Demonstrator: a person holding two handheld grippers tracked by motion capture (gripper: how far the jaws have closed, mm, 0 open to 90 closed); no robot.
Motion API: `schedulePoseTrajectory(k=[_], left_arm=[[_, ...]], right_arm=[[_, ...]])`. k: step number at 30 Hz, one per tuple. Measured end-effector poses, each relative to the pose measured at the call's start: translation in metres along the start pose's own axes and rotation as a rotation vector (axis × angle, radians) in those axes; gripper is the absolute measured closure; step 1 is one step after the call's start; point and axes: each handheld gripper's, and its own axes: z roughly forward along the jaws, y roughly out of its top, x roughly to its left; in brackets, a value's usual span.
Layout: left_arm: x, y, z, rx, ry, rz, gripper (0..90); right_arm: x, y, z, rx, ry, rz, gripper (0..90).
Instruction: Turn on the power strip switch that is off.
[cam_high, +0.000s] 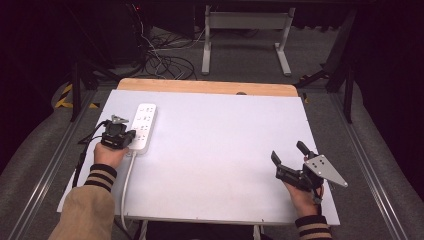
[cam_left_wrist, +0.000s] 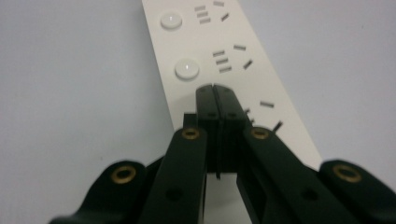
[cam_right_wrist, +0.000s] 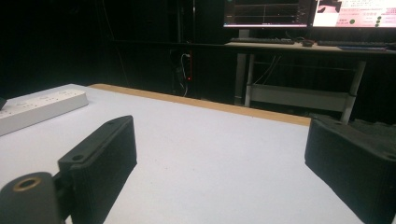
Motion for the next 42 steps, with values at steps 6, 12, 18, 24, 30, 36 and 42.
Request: schedulePoseTrajectory(k=[6, 12, 18, 24, 30, 36, 42], left_arm=[[0.0, -0.001, -0.001, -0.011, -0.009, -0.019, 90.0], [-0.001, -0.001, -0.024, -0.153, -0.038, -0.041, 90.0], [-0.012, -0.013, -0.062, -0.395, 0.027, -0.045, 90.0], [-0.018, -0.033, -0.093, -0.564, 0.063, -0.086, 90.0], [-0.022, -0.054, -0.123, -0.669, 0.156, -0.105, 90.0], [-0.013, -0.065, -0.13, -0.685, 0.193, -0.115, 90.0], [-0.012, -0.068, -0.129, -0.719, 0.17, -0.075, 76.6]], right_arm=[[0.0, 0.0, 0.0, 0.0, 0.003, 0.005, 9.8], [0.0, 0.0, 0.0, -0.005, 0.004, 0.007, 9.9], [0.0, 0.001, 0.0, -0.014, 0.005, 0.005, 9.9], [0.0, 0.001, 0.002, -0.012, 0.004, 0.004, 9.9], [0.001, 0.002, 0.002, -0.011, 0.007, 0.005, 10.0], [0.0, 0.002, 0.002, -0.013, 0.004, 0.011, 10.0], [0.001, 0.002, 0.002, -0.01, 0.004, 0.005, 10.0]])
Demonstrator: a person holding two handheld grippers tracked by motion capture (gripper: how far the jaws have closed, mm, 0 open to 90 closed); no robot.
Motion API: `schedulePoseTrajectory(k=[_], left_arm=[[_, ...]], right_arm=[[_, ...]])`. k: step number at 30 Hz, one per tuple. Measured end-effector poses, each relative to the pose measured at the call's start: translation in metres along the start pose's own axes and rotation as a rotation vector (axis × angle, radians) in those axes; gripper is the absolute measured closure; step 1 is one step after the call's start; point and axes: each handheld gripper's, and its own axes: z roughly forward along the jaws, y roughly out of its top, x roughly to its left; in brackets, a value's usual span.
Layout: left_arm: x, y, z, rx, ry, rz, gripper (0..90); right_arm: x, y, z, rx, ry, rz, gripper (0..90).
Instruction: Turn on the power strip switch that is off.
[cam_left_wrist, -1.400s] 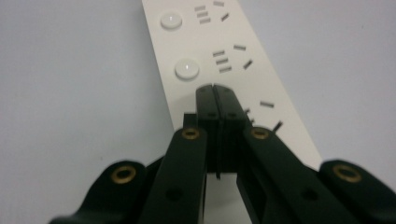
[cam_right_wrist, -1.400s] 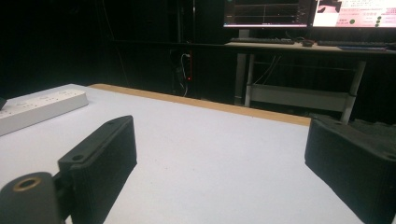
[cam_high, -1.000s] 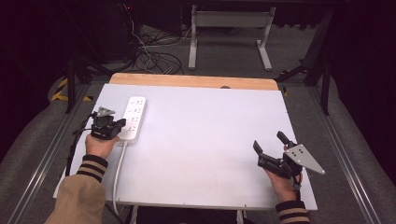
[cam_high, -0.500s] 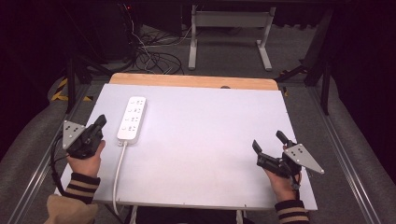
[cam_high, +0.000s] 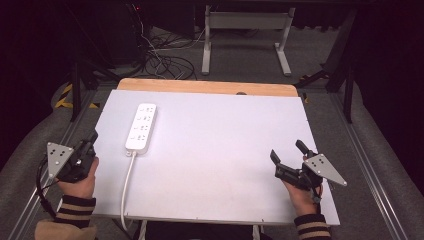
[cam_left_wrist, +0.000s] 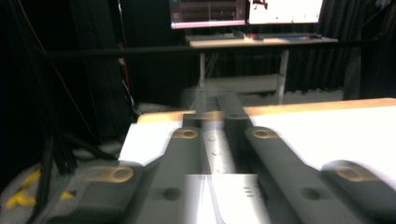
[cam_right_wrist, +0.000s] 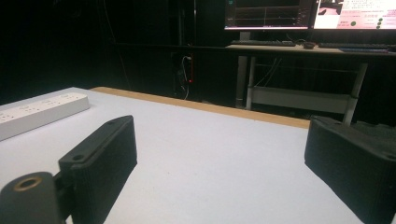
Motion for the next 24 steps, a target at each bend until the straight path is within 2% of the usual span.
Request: schedulePoseTrajectory(k=[1, 2, 3, 4, 5, 7, 8, 11, 24], left_arm=[[-0.0049, -0.0012, 0.0033, -0.005, 0.048, 0.033, 55.2], [-0.0049, -0.0012, 0.0033, -0.005, 0.048, 0.033, 43.5], [-0.0069, -0.0022, 0.0051, -0.018, 0.052, 0.031, 43.5], [-0.0082, -0.0033, 0.0059, -0.037, 0.066, 0.042, 32.2], [-0.01, -0.0033, 0.0075, -0.031, 0.078, 0.044, 24.2], [-0.0119, -0.0023, 0.0114, 0.014, 0.075, 0.053, 9.5], [-0.0127, -0.0028, 0.0115, 0.015, 0.076, 0.056, 6.4], [-0.014, -0.0029, 0.0101, -0.001, 0.061, 0.06, 6.4], [-0.0129, -0.005, 0.0127, 0.019, 0.058, 0.048, 6.4]], right_arm=[[0.0001, 0.0, -0.0003, 0.001, -0.001, 0.003, 10.0], [0.0001, 0.0, -0.0003, 0.0, 0.001, 0.004, 10.0], [0.0001, 0.0, -0.0003, 0.0, 0.001, 0.004, 10.0], [0.0001, 0.0, -0.0004, 0.0, 0.001, 0.004, 10.0], [0.0001, 0.0, -0.0003, 0.001, 0.0, 0.003, 10.0], [-0.0001, -0.0001, 0.0001, 0.0, 0.001, 0.002, 10.0], [-0.0001, 0.0, -0.0001, 0.0, 0.0, 0.002, 10.0], [0.0003, 0.0002, -0.0008, -0.004, 0.0, -0.003, 10.0], [0.0, 0.0001, -0.0003, -0.001, 0.001, -0.001, 10.0]])
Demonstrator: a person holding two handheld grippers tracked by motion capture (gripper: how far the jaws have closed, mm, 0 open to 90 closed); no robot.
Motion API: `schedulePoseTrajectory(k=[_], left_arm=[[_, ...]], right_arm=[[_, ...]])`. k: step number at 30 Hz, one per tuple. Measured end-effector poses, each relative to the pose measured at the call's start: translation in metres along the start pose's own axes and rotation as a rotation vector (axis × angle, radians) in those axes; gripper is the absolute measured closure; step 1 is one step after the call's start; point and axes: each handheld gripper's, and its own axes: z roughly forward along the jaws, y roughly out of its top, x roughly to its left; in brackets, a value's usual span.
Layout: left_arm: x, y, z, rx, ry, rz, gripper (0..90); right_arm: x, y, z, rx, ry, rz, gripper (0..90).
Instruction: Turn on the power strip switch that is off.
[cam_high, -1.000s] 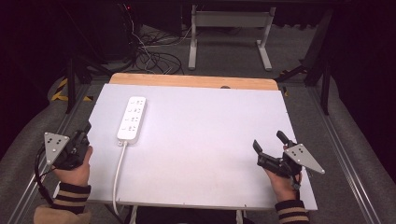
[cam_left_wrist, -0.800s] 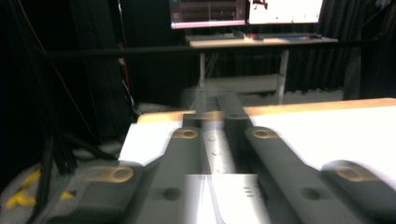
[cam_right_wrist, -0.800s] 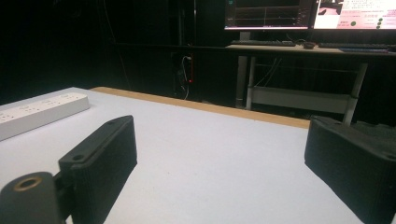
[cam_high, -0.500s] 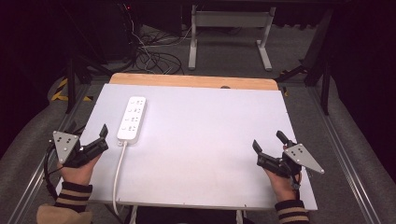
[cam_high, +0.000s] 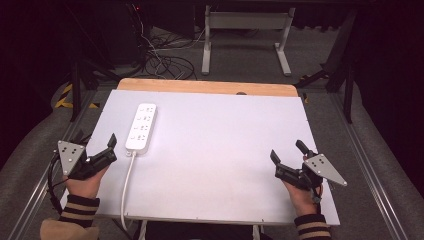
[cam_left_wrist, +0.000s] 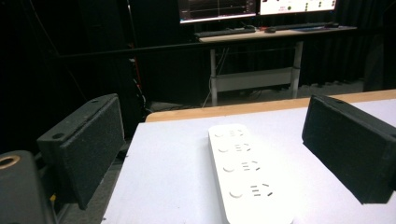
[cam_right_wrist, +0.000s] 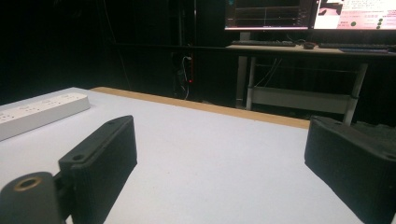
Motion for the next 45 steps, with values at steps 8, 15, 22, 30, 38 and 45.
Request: schedulePoseTrajectory(k=[8, 15, 22, 30, 38, 45], left_arm=[[-0.0001, 0.0004, -0.0004, -0.004, -0.003, 0.002, 6.5], [-0.0017, 0.001, -0.0016, -0.018, -0.011, 0.003, 6.6], [-0.0013, 0.0006, -0.0016, -0.023, -0.025, -0.001, 6.8], [-0.003, -0.0007, -0.0028, -0.022, -0.027, 0.011, 6.8], [-0.0026, -0.0005, -0.0032, -0.02, -0.032, 0.006, 6.8], [-0.0019, -0.0003, -0.0038, -0.028, -0.04, -0.002, 6.8]], right_arm=[[0.0005, 0.0001, -0.0002, -0.001, -0.001, -0.002, 10.0], [0.0013, 0.0003, -0.0006, -0.003, 0.003, -0.004, 10.0], [0.0008, 0.0003, -0.0008, -0.004, 0.001, -0.006, 10.0], [0.0018, 0.0013, -0.0008, -0.006, 0.003, -0.004, 10.0], [0.0042, 0.0023, -0.0026, -0.005, 0.004, -0.01, 10.0], [0.0054, 0.0022, -0.002, -0.002, 0.006, -0.012, 10.0]])
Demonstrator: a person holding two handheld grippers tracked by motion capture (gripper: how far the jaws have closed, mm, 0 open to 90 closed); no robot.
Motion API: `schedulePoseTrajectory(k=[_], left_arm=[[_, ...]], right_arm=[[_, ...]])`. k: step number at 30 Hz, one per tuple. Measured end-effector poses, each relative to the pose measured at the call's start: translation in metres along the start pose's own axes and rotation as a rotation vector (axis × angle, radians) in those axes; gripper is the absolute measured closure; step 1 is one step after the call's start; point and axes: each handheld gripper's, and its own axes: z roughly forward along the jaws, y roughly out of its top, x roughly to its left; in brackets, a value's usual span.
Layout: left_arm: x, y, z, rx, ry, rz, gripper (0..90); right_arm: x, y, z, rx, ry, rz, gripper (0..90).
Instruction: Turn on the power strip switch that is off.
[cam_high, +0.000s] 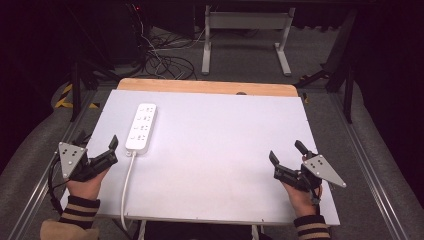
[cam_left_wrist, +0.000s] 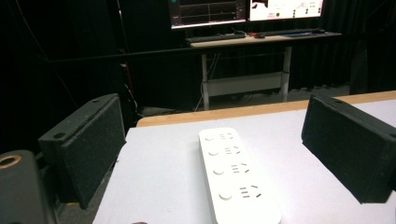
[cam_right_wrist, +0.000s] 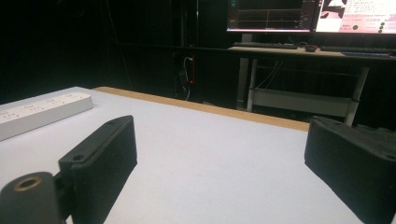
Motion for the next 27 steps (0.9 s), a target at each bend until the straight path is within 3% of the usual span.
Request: schedulePoseTrajectory(k=[27], left_arm=[[-0.0025, -0.0015, -0.0046, 0.015, -0.011, 0.01, 6.8]], right_arm=[[0.0029, 0.0004, -0.0039, -0.001, 0.003, -0.002, 10.0]])
